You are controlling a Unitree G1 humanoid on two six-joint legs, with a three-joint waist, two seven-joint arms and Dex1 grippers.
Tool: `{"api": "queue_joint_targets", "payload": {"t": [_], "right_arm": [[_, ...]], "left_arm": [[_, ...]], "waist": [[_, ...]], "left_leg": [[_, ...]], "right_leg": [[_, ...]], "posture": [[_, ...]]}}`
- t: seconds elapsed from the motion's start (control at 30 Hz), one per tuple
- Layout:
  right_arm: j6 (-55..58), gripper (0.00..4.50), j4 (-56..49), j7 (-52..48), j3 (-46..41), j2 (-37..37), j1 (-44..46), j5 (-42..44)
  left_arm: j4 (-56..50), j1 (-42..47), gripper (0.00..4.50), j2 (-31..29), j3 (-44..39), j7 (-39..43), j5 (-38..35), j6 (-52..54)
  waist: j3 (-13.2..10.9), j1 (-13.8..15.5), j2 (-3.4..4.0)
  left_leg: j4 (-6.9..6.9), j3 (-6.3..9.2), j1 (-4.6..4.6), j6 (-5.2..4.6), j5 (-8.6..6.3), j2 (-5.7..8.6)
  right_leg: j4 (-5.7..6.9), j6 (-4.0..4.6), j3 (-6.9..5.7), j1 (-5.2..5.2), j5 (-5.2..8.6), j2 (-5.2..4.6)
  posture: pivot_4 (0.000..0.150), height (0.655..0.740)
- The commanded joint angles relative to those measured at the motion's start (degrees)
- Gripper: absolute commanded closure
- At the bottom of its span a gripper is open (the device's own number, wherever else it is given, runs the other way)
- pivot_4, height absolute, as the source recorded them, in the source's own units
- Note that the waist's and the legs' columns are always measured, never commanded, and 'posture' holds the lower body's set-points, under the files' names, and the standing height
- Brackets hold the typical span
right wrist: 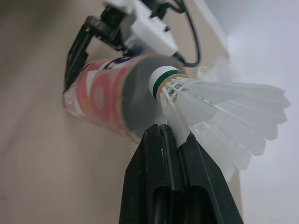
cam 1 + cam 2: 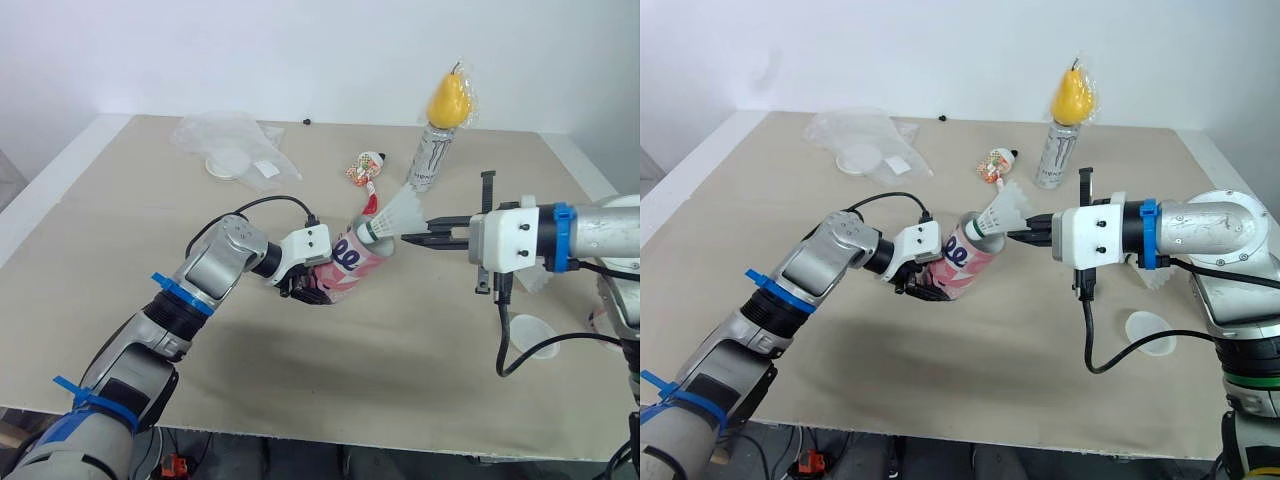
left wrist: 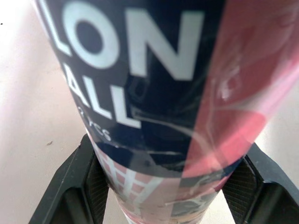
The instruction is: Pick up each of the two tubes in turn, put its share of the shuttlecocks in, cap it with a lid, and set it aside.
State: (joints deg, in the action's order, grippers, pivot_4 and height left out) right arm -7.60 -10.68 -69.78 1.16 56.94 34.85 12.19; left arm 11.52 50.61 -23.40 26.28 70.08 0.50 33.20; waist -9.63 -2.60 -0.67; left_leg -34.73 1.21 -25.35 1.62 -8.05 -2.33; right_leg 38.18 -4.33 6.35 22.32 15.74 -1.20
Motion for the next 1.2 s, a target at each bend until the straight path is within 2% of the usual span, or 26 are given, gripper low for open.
{"api": "queue_joint_targets", "payload": {"t": [0.03,0.37,0.4,0.43,0.5,0.53,0.7,0.9,1.07,1.2], "right_arm": [[-2.6,4.46,1.2,-1.1,0.1,0.3,2.5,-1.0],[-4.9,4.46,2.0,-3.7,4.7,-2.4,5.9,-2.6],[-4.9,3.83,2.2,-4.0,4.4,-2.1,5.9,-2.3],[-4.9,3.59,2.3,-4.2,4.1,-1.9,5.9,-2.1],[-4.4,2.38,2.8,-4.7,3.1,-1.3,5.9,-1.2],[-4.2,2.2,2.9,-4.5,2.5,-1.2,5.9,-0.9],[5.4,0.08,1.4,-1.1,-3.8,-1.5,3.6,6.5],[26.4,0.08,-1.5,12.2,-21.8,-3.1,-9.8,17.8],[39.6,0.08,-6.9,27.4,-36.2,-11.4,-29.9,18.7],[43.8,0.08,-10.7,34.1,-40.7,-15.3,-35.9,19.7]], "left_arm": [[-2.1,-0.4,1.68,-0.5,-0.2,-0.9,-0.1,1.2],[-3.1,-0.8,1.68,-1.0,0.1,-1.5,-0.3,2.0],[-3.1,-0.8,1.68,-1.0,0.1,-1.6,-0.3,2.1],[-3.2,-0.8,1.68,-1.1,0.1,-1.7,-0.4,2.1],[-3.3,-0.9,1.68,-1.3,0.1,-1.7,-0.4,2.2],[-3.3,-1.0,1.68,-1.4,0.1,-1.7,-0.4,2.2],[-3.2,-1.2,1.68,-1.6,0.4,-1.7,-0.3,1.9],[-2.3,-0.7,1.68,-1.3,1.1,-1.3,-0.1,0.8],[-3.2,-0.6,1.68,-0.5,2.0,-0.8,-0.2,0.5],[-3.4,-0.6,1.68,-0.3,2.3,-0.5,-0.3,0.3]], "waist": [[0.0,0.0,-0.01],[0.0,0.0,-0.02],[0.0,0.0,-0.02],[0.0,0.0,-0.02],[0.0,0.0,-0.02],[0.0,0.0,-0.02],[0.0,0.0,-0.03],[0.0,0.4,-0.07],[0.0,0.9,-0.08],[0.0,0.6,0.27]], "left_leg": [[0.0,0.01,0.0,0.0,0.0,0.0],[0.02,0.01,0.0,0.0,0.0,-0.01],[0.02,0.01,-0.01,0.0,0.0,0.0],[0.02,0.01,-0.01,0.0,0.0,0.0],[0.03,0.02,0.0,0.0,0.0,-0.01],[0.03,0.02,0.0,0.0,0.0,-0.01],[0.03,0.03,-0.01,0.0,0.0,-0.01],[0.03,0.12,-0.05,-0.01,-0.01,0.02],[0.07,0.22,-0.03,-0.01,0.0,0.05],[0.04,0.24,-0.07,-0.01,-0.01,0.16]], "right_leg": [[0.0,0.0,0.0,0.0,0.0,0.0],[0.01,0.01,0.0,0.0,0.01,0.02],[0.01,0.01,0.0,0.0,0.02,0.01],[0.01,0.01,0.0,0.0,0.02,0.0],[0.01,0.02,0.0,0.0,0.02,0.02],[0.01,0.02,0.0,0.0,0.02,0.02],[0.01,0.03,0.0,0.0,0.02,0.02],[0.03,0.32,-0.06,-0.03,-0.12,-0.01],[0.06,0.29,-0.12,-0.06,-0.07,0.02],[0.08,0.06,-0.09,-0.03,0.08,-0.05]], "posture": [[0.15,0.74],[0.15,0.74],[0.15,0.74],[0.15,0.74],[0.15,0.74],[0.15,0.74],[0.15,0.74],[0.15,0.74],[0.15,0.74],[0.15,0.74]]}}
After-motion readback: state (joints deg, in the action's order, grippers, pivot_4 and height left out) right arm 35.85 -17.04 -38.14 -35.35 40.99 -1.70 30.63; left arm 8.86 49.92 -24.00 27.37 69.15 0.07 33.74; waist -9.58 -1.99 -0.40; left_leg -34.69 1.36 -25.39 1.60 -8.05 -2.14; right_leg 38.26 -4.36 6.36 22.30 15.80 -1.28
